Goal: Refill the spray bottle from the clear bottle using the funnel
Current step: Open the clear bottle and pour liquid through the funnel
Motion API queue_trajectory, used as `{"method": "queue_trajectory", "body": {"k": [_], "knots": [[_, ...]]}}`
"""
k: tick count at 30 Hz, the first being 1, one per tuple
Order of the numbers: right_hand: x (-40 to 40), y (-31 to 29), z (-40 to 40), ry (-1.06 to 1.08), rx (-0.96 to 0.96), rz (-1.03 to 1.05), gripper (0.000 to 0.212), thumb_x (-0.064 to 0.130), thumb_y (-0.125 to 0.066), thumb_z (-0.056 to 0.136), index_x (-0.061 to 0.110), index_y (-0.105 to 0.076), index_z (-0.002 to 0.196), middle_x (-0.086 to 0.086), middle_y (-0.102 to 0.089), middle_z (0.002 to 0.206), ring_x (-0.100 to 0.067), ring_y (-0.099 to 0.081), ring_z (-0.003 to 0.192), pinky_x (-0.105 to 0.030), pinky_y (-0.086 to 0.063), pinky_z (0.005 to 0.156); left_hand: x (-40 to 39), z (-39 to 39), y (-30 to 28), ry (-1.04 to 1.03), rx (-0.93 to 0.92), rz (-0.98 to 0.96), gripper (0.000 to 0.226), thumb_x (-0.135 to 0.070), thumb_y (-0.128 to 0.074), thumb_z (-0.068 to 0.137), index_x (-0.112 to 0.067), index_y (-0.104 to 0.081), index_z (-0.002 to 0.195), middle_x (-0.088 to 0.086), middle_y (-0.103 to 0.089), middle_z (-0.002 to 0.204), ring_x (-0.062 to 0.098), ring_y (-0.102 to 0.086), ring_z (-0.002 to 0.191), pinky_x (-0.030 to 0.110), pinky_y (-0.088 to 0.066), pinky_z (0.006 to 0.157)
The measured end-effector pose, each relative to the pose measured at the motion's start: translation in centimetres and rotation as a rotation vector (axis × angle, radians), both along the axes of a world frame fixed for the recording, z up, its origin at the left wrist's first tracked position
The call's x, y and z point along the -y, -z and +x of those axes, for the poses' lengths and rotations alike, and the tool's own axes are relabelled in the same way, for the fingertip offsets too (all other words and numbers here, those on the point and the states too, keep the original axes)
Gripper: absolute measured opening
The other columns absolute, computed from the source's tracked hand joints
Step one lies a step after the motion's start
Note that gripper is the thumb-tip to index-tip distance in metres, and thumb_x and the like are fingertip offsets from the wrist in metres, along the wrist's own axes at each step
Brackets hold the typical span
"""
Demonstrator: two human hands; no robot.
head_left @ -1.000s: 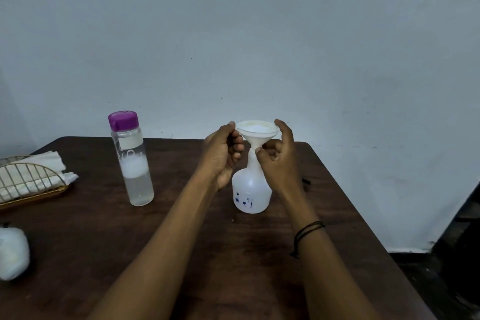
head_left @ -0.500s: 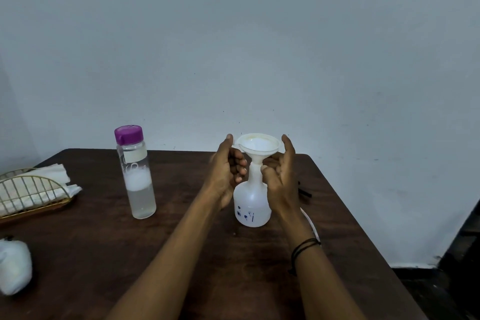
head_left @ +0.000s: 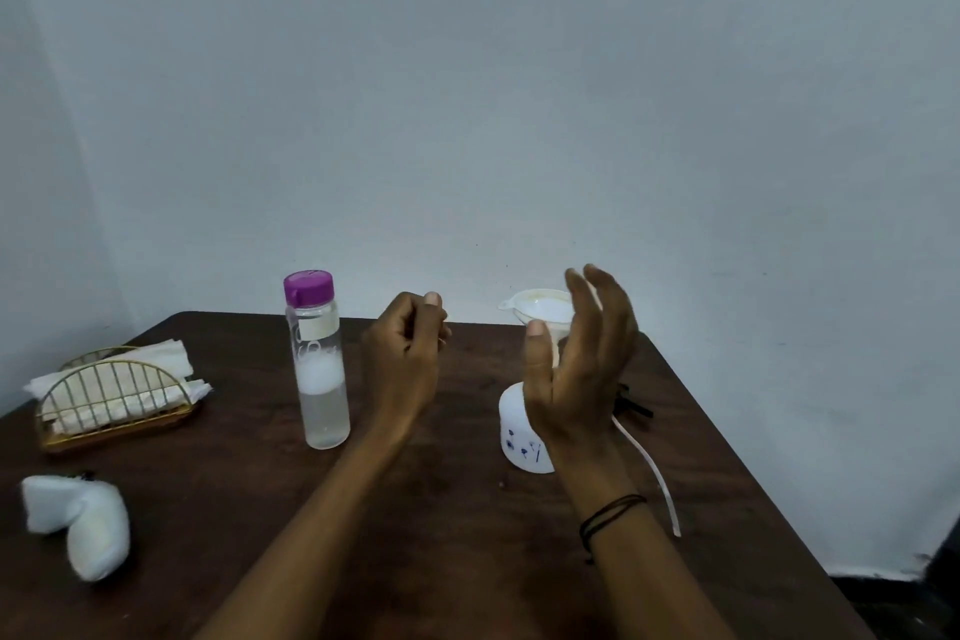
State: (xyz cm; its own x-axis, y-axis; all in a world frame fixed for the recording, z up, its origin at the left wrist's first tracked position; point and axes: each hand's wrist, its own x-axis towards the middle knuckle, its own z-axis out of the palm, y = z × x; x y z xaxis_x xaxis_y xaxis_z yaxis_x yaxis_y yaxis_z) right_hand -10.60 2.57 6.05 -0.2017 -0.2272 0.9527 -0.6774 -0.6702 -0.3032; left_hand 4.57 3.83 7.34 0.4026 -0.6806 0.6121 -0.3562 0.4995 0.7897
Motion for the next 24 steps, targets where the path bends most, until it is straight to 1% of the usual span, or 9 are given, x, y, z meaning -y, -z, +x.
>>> {"method": "queue_trajectory", "body": {"k": [2, 4, 8, 12, 15, 17, 19, 22, 24], "knots": [[-0.3, 0.1, 1.7, -0.024, -0.087, -0.024, 0.047, 0.031, -0.048, 0.097, 0.007, -0.047, 0.137, -0.021, -0.050, 0.142, -0.037, -0.044, 0.135, -0.052, -0.036, 0.111, -0.6, 1.4, -0.1, -0.081, 0.115, -0.119, 0.022, -0.029, -0.053, 0.099, -0.019, -0.063, 0.083, -0.005, -0.066, 0.074, 0.012, -0.063, 0.071, 0.030, -0.051, 0.062], [-0.6, 0.2, 3.5, -0.063, -0.159, -0.028, 0.049, 0.031, -0.049, 0.097, 0.009, -0.043, 0.141, -0.020, -0.048, 0.145, -0.035, -0.041, 0.139, -0.048, -0.035, 0.114, -1.2, 2.8, -0.3, -0.139, 0.164, -0.217, 0.014, -0.025, -0.054, 0.096, -0.019, -0.065, 0.092, -0.006, -0.068, 0.086, 0.013, -0.063, 0.082, 0.027, -0.051, 0.068], [-0.9, 0.1, 7.0, -0.152, -0.233, 0.022, 0.053, 0.030, -0.052, 0.095, 0.011, -0.041, 0.143, -0.016, -0.047, 0.149, -0.028, -0.041, 0.140, -0.038, -0.034, 0.116, -2.0, 5.2, -0.3, -0.291, 0.218, -0.323, 0.023, -0.027, -0.052, 0.095, -0.011, -0.065, 0.105, -0.003, -0.064, 0.103, 0.012, -0.054, 0.097, 0.012, -0.041, 0.079], [-0.4, 0.1, 10.9, -0.311, -0.292, 0.241, 0.053, 0.032, -0.049, 0.097, 0.010, -0.046, 0.144, -0.011, -0.046, 0.151, -0.022, -0.040, 0.141, -0.029, -0.035, 0.113, -1.4, 7.9, 1.0, -0.425, 0.215, -0.299, 0.029, -0.025, -0.056, 0.093, -0.009, -0.060, 0.117, 0.008, -0.062, 0.116, 0.020, -0.051, 0.108, 0.006, -0.033, 0.090], [0.3, 0.5, 13.4, -0.374, -0.340, 0.378, 0.054, 0.034, -0.046, 0.099, 0.013, -0.042, 0.148, -0.006, -0.041, 0.155, -0.017, -0.035, 0.144, -0.023, -0.028, 0.114, -0.7, 9.7, 2.2, -0.498, 0.227, -0.197, 0.040, -0.024, -0.060, 0.090, -0.008, -0.055, 0.127, 0.014, -0.057, 0.129, 0.027, -0.049, 0.116, 0.000, -0.021, 0.097], [0.8, 0.9, 14.5, -0.412, -0.338, 0.421, 0.053, 0.030, -0.048, 0.100, 0.014, -0.039, 0.150, -0.004, -0.040, 0.156, -0.015, -0.034, 0.144, -0.020, -0.025, 0.114, -0.4, 10.3, 2.6, -0.503, 0.230, -0.148, 0.047, -0.027, -0.058, 0.090, -0.010, -0.051, 0.133, 0.014, -0.052, 0.136, 0.026, -0.044, 0.121, -0.002, -0.014, 0.098], [1.3, 1.0, 15.5, -0.445, -0.324, 0.460, 0.052, 0.026, -0.047, 0.101, 0.015, -0.037, 0.151, -0.003, -0.040, 0.157, -0.014, -0.036, 0.144, -0.018, -0.026, 0.113, 0.2, 10.9, 3.1, -0.482, 0.238, -0.102, 0.054, -0.036, -0.051, 0.091, -0.011, -0.047, 0.139, 0.013, -0.049, 0.141, 0.022, -0.040, 0.124, 0.001, -0.016, 0.099], [1.8, 0.8, 16.6, -0.506, -0.306, 0.509, 0.052, 0.022, -0.045, 0.103, 0.017, -0.033, 0.153, 0.000, -0.038, 0.157, -0.011, -0.036, 0.143, -0.014, -0.026, 0.110, 1.1, 11.8, 3.9, -0.425, 0.219, -0.013, 0.060, -0.041, -0.048, 0.093, -0.016, -0.040, 0.147, 0.008, -0.044, 0.149, 0.019, -0.035, 0.132, 0.024, -0.029, 0.101], [2.1, 0.5, 17.0, -0.555, -0.279, 0.530, 0.051, 0.021, -0.044, 0.104, 0.019, -0.032, 0.153, 0.002, -0.040, 0.155, -0.011, -0.042, 0.138, -0.012, -0.032, 0.105, 1.3, 12.2, 4.1, -0.365, 0.181, 0.030, 0.061, -0.042, -0.047, 0.093, -0.020, -0.035, 0.150, 0.004, -0.043, 0.151, 0.019, -0.034, 0.135, 0.028, -0.029, 0.098]]}}
